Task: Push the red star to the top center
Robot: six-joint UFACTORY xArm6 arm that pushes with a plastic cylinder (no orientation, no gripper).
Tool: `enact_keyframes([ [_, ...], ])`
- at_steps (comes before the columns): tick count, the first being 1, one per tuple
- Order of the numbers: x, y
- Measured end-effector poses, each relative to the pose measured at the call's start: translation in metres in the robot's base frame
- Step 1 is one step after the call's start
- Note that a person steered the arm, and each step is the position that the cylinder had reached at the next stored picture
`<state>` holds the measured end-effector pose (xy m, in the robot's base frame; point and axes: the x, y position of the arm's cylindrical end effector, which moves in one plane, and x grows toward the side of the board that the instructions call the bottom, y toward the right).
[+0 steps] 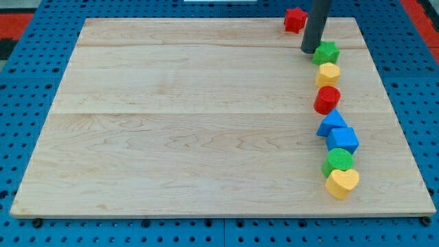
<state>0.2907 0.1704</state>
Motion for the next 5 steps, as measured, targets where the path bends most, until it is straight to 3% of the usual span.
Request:
enact_keyframes([
  [2, -0.031, -0.046],
  [5, -0.081, -0.054],
])
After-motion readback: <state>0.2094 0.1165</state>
